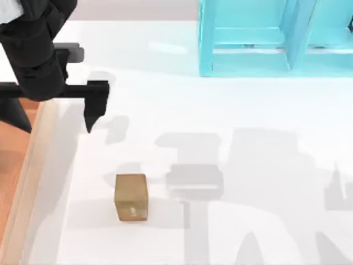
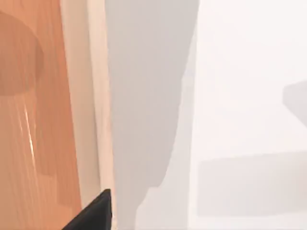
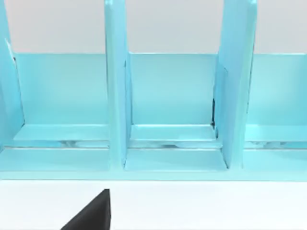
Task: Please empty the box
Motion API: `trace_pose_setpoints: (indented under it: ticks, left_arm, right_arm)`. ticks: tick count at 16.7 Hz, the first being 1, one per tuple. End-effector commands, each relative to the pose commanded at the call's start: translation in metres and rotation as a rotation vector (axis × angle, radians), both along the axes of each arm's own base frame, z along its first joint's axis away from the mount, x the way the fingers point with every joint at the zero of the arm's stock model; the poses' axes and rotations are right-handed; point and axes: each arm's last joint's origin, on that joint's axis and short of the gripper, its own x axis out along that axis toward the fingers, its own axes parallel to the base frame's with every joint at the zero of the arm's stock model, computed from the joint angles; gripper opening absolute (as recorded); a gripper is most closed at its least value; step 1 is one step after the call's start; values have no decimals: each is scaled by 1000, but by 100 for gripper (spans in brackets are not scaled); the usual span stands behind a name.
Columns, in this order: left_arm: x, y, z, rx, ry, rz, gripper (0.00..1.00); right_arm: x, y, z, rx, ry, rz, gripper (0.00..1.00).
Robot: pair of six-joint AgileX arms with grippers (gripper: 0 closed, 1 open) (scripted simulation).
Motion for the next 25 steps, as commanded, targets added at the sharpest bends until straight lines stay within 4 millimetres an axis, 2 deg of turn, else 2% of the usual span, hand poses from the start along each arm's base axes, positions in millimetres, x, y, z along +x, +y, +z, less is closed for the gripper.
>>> trace_pose_setpoints:
  ticks: [3,5,7,8,15,17,20,23,25]
  left_arm:
    - [18,70,10,-6,1,-5,100]
    - [22,110,16,-8,-4,-5,100]
    - [21,135,22,-9,-13,-6,100]
    - [21,142,23,-8,-17,-6,100]
    - [21,146,20,-8,-19,-7,100]
    - [22,150,6,-9,-19,-6,100]
    - [24,154,-26,-7,-21,-4,100]
    - [22,151,-59,-5,-20,-2,100]
    - [21,146,-72,-7,-19,-5,100]
  right_arm:
    - [0,0,0,0,0,0,100]
    - [0,0,0,0,0,0,100]
    - [0,0,0,0,0,0,100]
    - [0,0,0,0,0,0,100]
    - [0,0,0,0,0,0,100]
    - [0,0,0,0,0,0,100]
    - [0,0,0,0,0,0,100]
    - [0,0,0,0,0,0,100]
    - [0,0,0,0,0,0,100]
